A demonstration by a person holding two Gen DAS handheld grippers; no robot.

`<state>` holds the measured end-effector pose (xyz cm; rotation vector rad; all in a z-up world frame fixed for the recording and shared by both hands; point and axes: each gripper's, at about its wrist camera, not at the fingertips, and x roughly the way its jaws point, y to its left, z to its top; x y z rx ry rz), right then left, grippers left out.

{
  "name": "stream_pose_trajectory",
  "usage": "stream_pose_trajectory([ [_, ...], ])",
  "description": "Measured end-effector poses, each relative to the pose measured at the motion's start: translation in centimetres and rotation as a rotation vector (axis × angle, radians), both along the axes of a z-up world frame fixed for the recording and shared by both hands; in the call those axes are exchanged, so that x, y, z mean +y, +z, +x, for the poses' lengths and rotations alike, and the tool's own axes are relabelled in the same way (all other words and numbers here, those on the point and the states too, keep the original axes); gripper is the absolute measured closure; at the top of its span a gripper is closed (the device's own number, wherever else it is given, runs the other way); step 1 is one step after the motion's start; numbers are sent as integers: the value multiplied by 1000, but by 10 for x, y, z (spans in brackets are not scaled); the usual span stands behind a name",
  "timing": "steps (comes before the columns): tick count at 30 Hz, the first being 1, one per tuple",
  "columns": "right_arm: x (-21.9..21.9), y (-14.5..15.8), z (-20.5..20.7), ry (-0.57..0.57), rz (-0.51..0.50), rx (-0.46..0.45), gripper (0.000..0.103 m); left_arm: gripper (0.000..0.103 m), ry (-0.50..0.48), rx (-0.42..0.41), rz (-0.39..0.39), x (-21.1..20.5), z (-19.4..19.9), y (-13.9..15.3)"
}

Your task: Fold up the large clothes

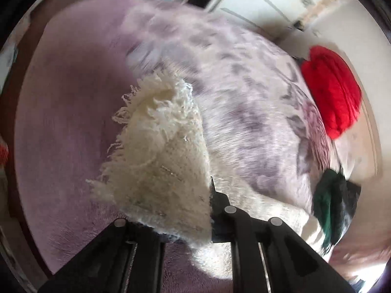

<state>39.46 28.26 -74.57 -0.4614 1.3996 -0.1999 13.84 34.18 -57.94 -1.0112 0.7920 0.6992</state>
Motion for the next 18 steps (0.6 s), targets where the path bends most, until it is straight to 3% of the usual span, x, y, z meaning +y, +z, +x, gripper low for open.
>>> stream_pose_trajectory([
  [4, -15, 0, 2, 27, 23, -14, 25, 95, -135, 26, 172, -23, 23, 54],
  [8, -78, 3, 20, -7, 144, 10, 24, 96, -250, 8, 255, -66, 59, 88],
  [13, -157, 3, 32, -96, 294, 89, 24, 96, -421, -4, 376, -165, 117, 125],
  [18, -254, 17, 55, -162, 349, 102, 24, 96, -628, -14, 351, -298, 182, 129],
])
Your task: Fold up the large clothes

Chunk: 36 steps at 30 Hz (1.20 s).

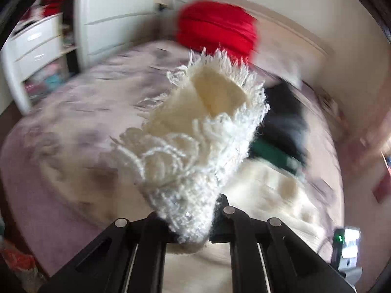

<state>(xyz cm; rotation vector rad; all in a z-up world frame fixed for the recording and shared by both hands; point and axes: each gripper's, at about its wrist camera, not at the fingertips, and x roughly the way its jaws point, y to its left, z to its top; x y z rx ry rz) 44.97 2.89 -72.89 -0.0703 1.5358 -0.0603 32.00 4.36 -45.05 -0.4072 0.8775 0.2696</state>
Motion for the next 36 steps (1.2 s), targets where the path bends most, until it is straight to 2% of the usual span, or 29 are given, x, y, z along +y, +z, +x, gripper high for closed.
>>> stream_pose_trajectory([
  [5, -96, 25, 6, -69, -5, -28, 23, 96, -235, 72, -47, -135, 62, -32],
  [8, -156, 30, 1, -132, -11, -21, 23, 96, -336, 136, -64, -188, 86, -56],
  [9, -178, 29, 1, -158, -3, -16, 23, 96, -382, 180, -66, -209, 95, -69],
  [12, -210, 30, -18, -234, 39, 2, 23, 93, -445, 307, -42, -239, 105, -103],
  [14, -228, 29, -29, -287, 96, 15, 23, 93, -455, 372, -64, -242, 106, -121],
  [17, -250, 28, -37, -371, 236, 26, 23, 91, -441, 404, -112, -239, 101, -132],
  [19, -250, 29, -48, -425, 335, 40, 23, 80, -459, 394, -115, -241, 95, -123],
  [20, -248, 28, -52, -454, 396, 50, 23, 58, -471, 389, -119, -241, 94, -119],
  [21, -248, 28, -53, -476, 440, 55, 23, 30, -481, 383, -126, -236, 94, -114],
  [22, -249, 27, -54, -501, 494, 60, 23, 21, -485, 379, -133, -228, 92, -107],
  [26, -226, 31, -43, -513, 643, 56, 23, 20, -474, 357, -156, -208, 71, -74],
  [30, -197, 24, -16, -467, 758, 64, 23, 20, -343, 384, -76, -147, 54, -63],
  [34, -149, -3, 20, -394, 797, 120, 23, 20, -178, 476, 106, -72, 58, -90],
  [35, -136, -10, 24, -375, 799, 139, 24, 20, -141, 497, 129, -56, 60, -101],
  [36, -128, -14, 27, -357, 794, 150, 32, 20, -107, 522, 140, -38, 63, -114],
])
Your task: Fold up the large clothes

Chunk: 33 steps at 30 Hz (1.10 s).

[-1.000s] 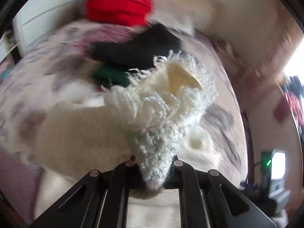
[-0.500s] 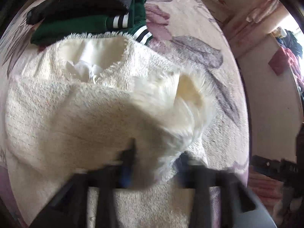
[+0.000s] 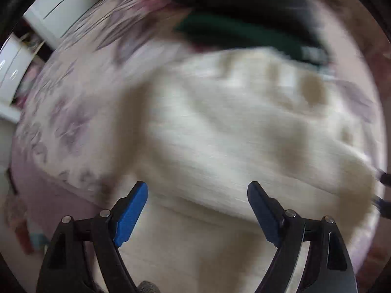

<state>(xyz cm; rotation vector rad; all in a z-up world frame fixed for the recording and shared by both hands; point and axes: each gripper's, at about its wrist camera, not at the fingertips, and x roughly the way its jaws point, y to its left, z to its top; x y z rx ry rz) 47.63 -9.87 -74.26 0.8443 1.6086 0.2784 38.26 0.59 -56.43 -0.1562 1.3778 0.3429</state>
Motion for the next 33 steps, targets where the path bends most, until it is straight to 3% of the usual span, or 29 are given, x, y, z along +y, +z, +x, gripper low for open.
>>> stream_pose_trajectory([
  [1, 14, -2, 3, 30, -4, 0, 70, 20, 26, 24, 26, 17, 4, -15],
  [2, 20, -1, 3, 56, -10, -7, 94, 20, 37, 43, 45, 28, 7, -25],
  [3, 30, 7, 3, 94, -47, -37, 97, 19, 41, 64, 63, 39, 11, -40],
  [5, 37, 25, 4, 140, -179, -131, 97, 15, 46, 94, 63, 52, 17, -61],
  [6, 37, 26, 5, 146, -233, -147, 97, 5, 51, 100, 35, 57, 17, -71],
  [8, 33, 5, 7, 158, -291, -76, 97, 0, 58, 94, 11, 64, 20, -83],
  [11, 36, -21, 5, 187, -252, 31, 97, 0, 68, 102, -13, 67, 21, -80],
  [13, 38, -11, 4, 183, -230, 34, 85, 0, 53, 97, 12, 64, 15, -67],
  [16, 36, 18, -8, 193, -244, 20, 75, 0, 16, 78, 79, 51, -13, -36],
  [20, 46, 40, -38, 241, -235, 26, 74, 0, 38, 88, 134, 46, -64, -11],
  [22, 58, 47, -47, 257, -215, 45, 74, 0, 80, 118, 205, 51, -91, -4],
  [25, 90, 54, -26, 254, -154, 38, 73, 0, 131, 129, 286, 68, -102, 7],
  [29, 168, 56, 49, 325, -139, -71, 67, 0, 107, 65, 333, 81, -52, 17],
  [32, 243, 41, 106, 416, -90, -140, 65, 0, 76, -3, 341, 77, 8, 25],
  [33, 263, 34, 119, 438, -101, -157, 64, 0, 33, -1, 391, 73, 37, 18],
])
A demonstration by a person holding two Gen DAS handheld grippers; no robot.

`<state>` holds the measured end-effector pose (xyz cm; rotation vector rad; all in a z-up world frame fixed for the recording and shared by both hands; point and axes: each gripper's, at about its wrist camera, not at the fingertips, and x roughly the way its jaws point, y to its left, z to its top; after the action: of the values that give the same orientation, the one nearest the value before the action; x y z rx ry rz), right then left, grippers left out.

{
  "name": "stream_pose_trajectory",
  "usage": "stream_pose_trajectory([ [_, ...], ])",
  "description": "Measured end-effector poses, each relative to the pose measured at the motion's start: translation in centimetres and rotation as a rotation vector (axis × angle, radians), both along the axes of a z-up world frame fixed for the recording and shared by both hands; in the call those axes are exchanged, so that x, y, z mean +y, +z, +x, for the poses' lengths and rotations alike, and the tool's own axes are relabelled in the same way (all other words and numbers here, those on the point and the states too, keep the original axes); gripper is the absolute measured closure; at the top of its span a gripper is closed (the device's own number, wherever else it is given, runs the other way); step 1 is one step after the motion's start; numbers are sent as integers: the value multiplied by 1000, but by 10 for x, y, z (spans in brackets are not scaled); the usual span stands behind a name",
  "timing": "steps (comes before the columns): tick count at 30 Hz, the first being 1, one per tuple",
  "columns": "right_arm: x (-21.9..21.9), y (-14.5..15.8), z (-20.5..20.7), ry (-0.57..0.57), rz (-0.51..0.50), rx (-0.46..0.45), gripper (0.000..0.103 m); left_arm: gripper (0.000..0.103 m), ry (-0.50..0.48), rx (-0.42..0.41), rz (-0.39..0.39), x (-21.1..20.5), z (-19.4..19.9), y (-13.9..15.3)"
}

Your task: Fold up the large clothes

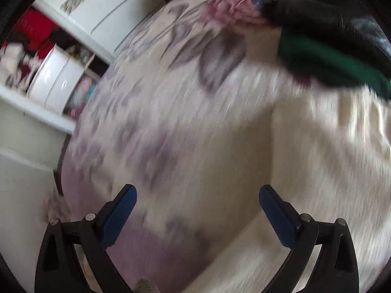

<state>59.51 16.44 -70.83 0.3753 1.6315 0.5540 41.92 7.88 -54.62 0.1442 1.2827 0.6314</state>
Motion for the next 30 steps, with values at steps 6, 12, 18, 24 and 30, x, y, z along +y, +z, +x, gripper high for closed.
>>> stream_pose_trajectory([
  [6, 78, -69, 53, -18, 79, 62, 64, 0, -196, 92, 121, -28, 78, -50],
  [12, 95, -90, 51, -83, 194, 41, 97, 0, -187, 115, 89, -25, 78, -60],
  [18, 98, -72, 67, -132, 57, -52, 97, 0, -136, 44, -8, -20, 93, -23],
  [24, 40, -39, 73, -169, -68, 1, 59, 0, -123, 77, -322, -49, 141, -20],
  [30, -16, -53, 64, -300, -232, 82, 47, 2, -106, 271, -411, -95, 179, -84],
])
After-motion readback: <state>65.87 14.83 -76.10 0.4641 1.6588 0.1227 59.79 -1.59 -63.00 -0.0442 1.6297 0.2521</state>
